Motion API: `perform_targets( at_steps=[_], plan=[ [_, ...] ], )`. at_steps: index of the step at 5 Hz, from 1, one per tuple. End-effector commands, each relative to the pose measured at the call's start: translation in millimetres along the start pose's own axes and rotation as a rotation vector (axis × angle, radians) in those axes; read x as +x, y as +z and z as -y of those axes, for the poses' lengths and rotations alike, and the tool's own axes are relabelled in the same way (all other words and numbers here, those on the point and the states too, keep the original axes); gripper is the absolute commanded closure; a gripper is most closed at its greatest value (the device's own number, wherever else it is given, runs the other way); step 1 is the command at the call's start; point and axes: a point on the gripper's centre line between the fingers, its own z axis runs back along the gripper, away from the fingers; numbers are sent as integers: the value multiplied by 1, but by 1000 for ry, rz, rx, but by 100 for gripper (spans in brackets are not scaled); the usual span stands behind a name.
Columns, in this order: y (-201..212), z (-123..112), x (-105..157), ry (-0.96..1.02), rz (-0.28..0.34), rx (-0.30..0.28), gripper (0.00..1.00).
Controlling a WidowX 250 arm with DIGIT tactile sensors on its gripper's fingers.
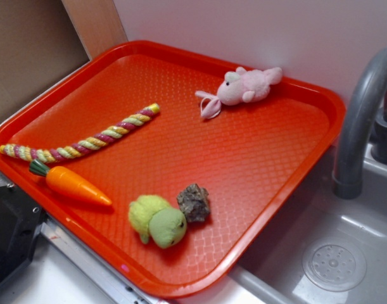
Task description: Grab the rock.
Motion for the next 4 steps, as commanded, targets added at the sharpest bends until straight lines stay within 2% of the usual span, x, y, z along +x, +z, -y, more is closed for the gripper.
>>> perform_targets(
  at_steps=[1,3,4],
  plan=[
    [0,0,0,0,0,0,0],
    [-10,26,7,121,95,-15,0],
    [-32,55,21,116,127,33,0]
  ],
)
